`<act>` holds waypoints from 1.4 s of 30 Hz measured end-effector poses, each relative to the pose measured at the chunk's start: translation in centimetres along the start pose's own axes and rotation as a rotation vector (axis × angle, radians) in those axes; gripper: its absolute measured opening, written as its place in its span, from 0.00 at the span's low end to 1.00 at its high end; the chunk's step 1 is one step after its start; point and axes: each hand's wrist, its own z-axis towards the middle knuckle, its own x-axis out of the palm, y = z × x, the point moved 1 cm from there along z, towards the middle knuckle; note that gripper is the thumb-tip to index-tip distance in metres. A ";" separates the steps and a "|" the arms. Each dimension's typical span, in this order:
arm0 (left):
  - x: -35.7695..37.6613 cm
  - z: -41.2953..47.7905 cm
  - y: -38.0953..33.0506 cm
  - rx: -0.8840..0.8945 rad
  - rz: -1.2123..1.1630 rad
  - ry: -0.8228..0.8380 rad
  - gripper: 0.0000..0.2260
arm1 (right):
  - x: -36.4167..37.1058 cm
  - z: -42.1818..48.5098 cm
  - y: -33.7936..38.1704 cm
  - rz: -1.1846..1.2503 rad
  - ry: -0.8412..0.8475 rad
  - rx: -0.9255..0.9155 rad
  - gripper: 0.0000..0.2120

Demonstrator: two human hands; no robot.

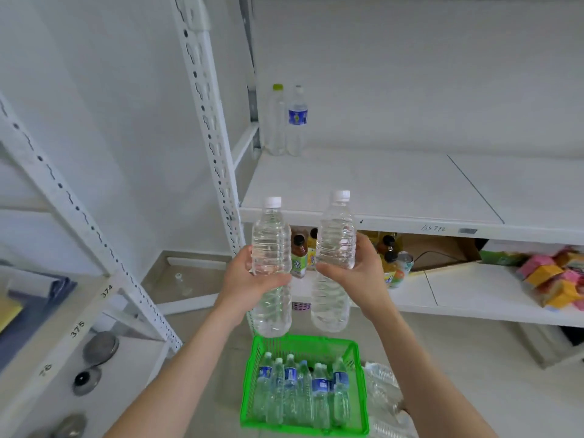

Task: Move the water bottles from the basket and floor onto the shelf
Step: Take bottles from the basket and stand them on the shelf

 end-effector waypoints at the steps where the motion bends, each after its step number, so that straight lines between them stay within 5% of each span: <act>1: -0.2 0.3 -0.8 0.021 0.001 0.002 0.31 | 0.0 0.5 0.8 -0.003 0.004 -0.012 0.34; 19: 1.4 17.7 -10.0 0.158 0.001 -0.039 0.28 | 0.9 19.7 5.4 0.065 0.074 -0.162 0.32; 42: 2.7 41.6 -7.7 0.029 0.015 -0.163 0.23 | 9.8 43.1 -0.3 -0.093 -0.053 -0.026 0.36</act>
